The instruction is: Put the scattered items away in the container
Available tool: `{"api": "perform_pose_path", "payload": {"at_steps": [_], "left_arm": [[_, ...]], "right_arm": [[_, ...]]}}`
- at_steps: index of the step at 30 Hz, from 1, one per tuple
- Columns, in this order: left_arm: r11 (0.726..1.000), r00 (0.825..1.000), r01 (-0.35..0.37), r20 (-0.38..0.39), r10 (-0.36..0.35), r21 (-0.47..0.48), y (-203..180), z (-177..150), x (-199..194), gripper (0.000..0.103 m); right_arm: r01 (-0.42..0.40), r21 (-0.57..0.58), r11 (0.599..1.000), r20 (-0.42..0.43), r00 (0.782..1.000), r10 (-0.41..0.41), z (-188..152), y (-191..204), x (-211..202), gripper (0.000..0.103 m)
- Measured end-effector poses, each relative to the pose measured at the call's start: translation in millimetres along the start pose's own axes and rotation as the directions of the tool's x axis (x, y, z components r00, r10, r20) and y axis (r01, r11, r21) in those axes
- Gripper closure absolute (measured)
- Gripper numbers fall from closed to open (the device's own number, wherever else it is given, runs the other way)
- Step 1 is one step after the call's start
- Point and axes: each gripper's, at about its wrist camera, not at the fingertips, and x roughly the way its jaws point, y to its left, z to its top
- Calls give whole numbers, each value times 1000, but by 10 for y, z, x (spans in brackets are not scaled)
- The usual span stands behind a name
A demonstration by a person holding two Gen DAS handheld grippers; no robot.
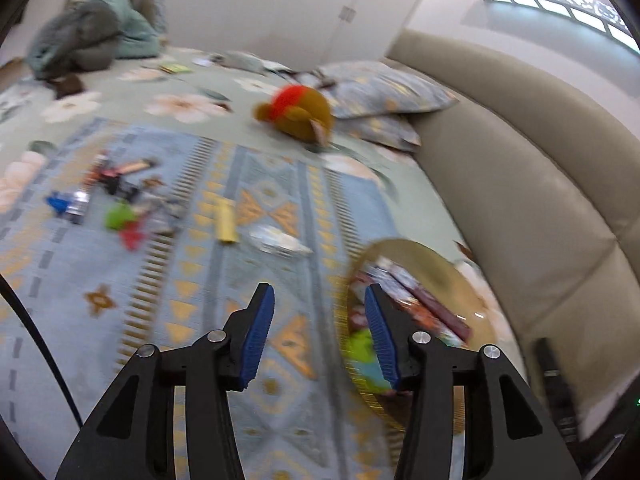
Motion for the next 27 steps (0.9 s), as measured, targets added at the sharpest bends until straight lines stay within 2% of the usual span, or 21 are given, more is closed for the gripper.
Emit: {"api": "perform_pose_path", "payload": {"at_steps": [1,3,4,7,9,13,14,15,17,18,19,20,21,22,23,24,25,27], "left_arm": [[1000,1000,-28,14,28,2,95,15,-27,53],[993,992,-116,49,115,12,316,38,-83,45],[988,986,-155,69,154,14,400,56,-88,43],[955,948,-296,122,292,14,728,79,-67,42],[939,932,-344,122,342,-8,966,77,1,42],[938,935,-334,91,342,-95,1366,82,259,42],[934,932,-339,93,350,-114,1459,108,364,42],[930,929,-346,92,358,-120,1497,116,431,42],[927,929,-351,72,362,-133,1619,184,647,42],[931,936,-336,55,346,-146,1675,211,754,42],[938,948,-309,34,317,-159,1720,194,821,42],[946,960,-275,-2,279,-170,1769,177,916,43],[949,966,-258,-31,257,-179,1806,155,987,43],[951,967,-253,-47,249,-177,1846,117,1057,43],[957,969,-245,-18,245,-158,1841,91,1054,43],[958,971,-240,-16,240,-159,1834,99,1046,43],[960,974,-227,-12,228,-163,1840,106,1049,43],[961,977,-215,-20,214,-176,1885,131,1109,43]], "right_arm": [[-40,16,999,6,999,40,18,35,-40,5],[-175,38,984,5,985,175,44,171,-127,5],[-286,41,957,-12,958,287,25,303,-165,5],[-496,-25,868,-67,867,494,-87,763,-262,5],[-540,-85,838,-85,841,534,-169,1080,-299,5],[-656,-76,751,-153,752,642,-266,1667,-86,5],[-665,-65,744,-173,742,648,-278,1841,44,5],[-656,-59,752,-192,747,637,-303,1973,159,5],[-596,-70,800,-269,783,560,-341,2293,590,5],[-569,-76,819,-329,789,518,-374,2420,850,6],[-559,-63,827,-420,766,485,-464,2573,1206,6],[-563,-47,825,-500,729,468,-555,2663,1497,7],[-554,-24,832,-590,680,435,-670,2721,1797,16],[-535,-3,845,-646,646,406,-768,2732,2001,20],[-495,35,868,-701,607,374,-909,2710,2253,25],[-464,64,884,-722,590,361,-1019,2602,2421,26],[-422,68,904,-736,591,331,-1140,2544,2560,26],[-407,66,911,-714,618,328,-1237,2468,2611,30]]}}
